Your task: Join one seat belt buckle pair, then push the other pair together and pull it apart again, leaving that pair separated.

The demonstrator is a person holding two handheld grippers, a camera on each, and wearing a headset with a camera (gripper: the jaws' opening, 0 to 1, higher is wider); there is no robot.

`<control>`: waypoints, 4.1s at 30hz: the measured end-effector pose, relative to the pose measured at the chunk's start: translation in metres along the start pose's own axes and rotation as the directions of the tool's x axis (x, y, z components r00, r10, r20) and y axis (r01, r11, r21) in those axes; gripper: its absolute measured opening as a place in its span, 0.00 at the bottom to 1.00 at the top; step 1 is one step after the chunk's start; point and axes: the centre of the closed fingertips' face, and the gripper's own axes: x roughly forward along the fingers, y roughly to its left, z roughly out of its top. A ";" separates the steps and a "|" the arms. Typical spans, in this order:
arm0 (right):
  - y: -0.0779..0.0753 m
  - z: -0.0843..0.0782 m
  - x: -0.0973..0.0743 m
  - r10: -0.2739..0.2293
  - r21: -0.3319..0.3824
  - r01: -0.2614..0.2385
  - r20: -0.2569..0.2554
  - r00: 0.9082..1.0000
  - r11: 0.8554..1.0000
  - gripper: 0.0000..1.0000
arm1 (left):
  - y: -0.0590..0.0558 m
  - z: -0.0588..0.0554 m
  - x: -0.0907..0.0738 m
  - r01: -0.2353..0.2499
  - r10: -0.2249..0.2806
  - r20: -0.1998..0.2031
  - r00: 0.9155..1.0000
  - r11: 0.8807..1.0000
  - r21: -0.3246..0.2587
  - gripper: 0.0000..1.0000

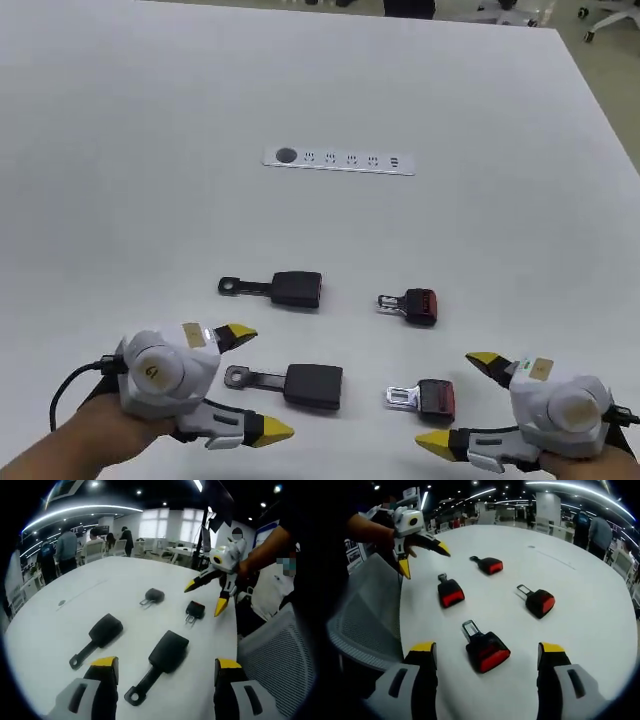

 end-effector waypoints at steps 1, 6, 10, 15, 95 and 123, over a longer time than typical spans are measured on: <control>0.000 0.000 0.001 0.007 -0.004 -0.007 -0.002 1.000 1.000 0.82 | 0.000 0.000 0.001 0.007 -0.007 -0.005 1.000 1.000 0.009 0.80; -0.001 -0.002 0.005 0.042 -0.015 -0.043 -0.015 0.999 0.999 0.80 | -0.003 -0.004 0.011 0.047 -0.044 -0.050 0.998 0.997 0.055 0.77; -0.001 -0.006 0.008 0.079 -0.027 -0.080 -0.033 0.996 0.996 0.77 | -0.002 -0.003 0.016 0.074 -0.069 -0.071 0.995 0.994 0.082 0.74; -0.001 -0.009 0.010 0.114 -0.038 -0.116 -0.053 0.992 0.993 0.72 | 0.000 -0.007 0.025 0.102 -0.091 -0.099 0.991 0.989 0.108 0.70; 0.033 0.011 0.067 0.174 -0.210 -0.196 -0.119 0.977 0.958 0.34 | 0.004 -0.038 0.069 0.313 -0.190 -0.357 0.915 0.891 0.330 0.33; 0.045 0.025 0.084 0.157 -0.189 -0.175 -0.104 0.982 0.966 0.34 | 0.003 -0.037 0.071 0.337 -0.172 -0.425 0.889 0.874 0.351 0.33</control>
